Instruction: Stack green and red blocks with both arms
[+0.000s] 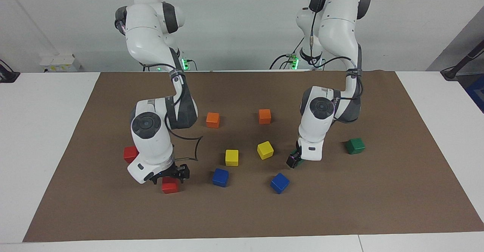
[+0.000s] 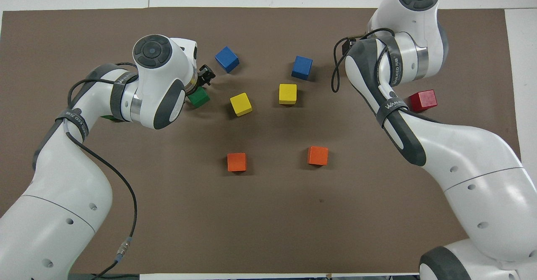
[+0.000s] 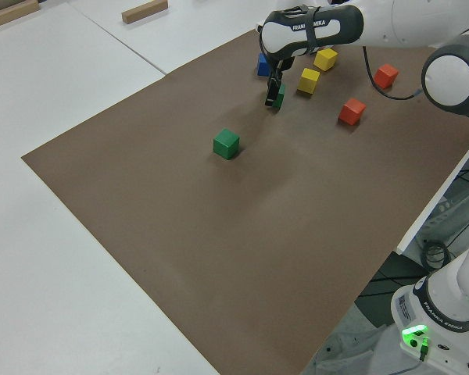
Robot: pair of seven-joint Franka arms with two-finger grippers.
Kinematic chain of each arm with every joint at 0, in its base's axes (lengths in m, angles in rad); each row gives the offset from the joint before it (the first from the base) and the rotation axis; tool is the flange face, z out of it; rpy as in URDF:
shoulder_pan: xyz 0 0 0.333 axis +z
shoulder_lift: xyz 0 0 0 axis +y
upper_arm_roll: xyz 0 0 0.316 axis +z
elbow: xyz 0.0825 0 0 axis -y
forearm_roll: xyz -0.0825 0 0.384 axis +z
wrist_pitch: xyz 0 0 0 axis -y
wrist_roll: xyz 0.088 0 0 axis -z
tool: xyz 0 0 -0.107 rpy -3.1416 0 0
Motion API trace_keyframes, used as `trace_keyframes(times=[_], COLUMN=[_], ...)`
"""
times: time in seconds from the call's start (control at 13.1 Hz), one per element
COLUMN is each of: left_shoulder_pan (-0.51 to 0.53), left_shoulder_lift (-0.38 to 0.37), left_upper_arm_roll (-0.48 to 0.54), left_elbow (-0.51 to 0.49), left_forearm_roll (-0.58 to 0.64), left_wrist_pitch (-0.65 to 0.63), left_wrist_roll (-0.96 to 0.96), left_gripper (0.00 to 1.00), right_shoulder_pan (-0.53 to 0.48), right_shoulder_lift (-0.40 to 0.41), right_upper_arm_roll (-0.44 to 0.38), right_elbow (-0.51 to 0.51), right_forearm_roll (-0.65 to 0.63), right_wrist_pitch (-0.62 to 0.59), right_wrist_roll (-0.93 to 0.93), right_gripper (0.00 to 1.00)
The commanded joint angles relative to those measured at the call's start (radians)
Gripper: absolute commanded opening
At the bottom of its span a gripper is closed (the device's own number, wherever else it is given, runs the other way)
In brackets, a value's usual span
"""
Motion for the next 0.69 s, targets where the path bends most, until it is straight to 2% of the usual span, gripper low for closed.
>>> trace_keyframes(times=[0.0,0.23,0.3,0.38,0.46,0.61], left_shoulder_pan=[-0.025,-0.028,-0.032,-0.029,-0.028,-0.031], left_shoulder_lift=[-0.042,-0.048,-0.048,-0.048,-0.048,-0.048], left_upper_arm_roll=[0.014,0.014,0.016,0.016,0.016,0.017], left_elbow=[-0.071,-0.091,-0.090,-0.087,-0.081,-0.056], left_forearm_roll=[0.021,0.021,0.021,0.022,0.022,0.033], left_wrist_pitch=[0.060,0.081,0.078,0.071,0.068,0.014], left_wrist_roll=[-0.071,-0.077,-0.077,-0.068,-0.067,-0.051], left_gripper=[1.00,1.00,0.74,0.03,0.00,0.00], right_shoulder_pan=[-0.026,-0.029,-0.029,-0.029,-0.029,-0.029], right_shoulder_lift=[0.033,0.038,0.036,0.036,0.036,0.036], right_upper_arm_roll=[0.006,0.006,0.006,0.007,0.007,0.010], right_elbow=[0.039,0.022,0.011,0.008,0.006,0.000], right_forearm_roll=[-0.013,-0.004,0.003,0.006,0.007,0.009], right_wrist_pitch=[0.003,0.047,0.069,0.069,0.072,0.075], right_wrist_roll=[0.011,0.009,0.008,0.009,0.008,0.008], right_gripper=[1.00,1.00,1.00,1.00,1.00,1.00])
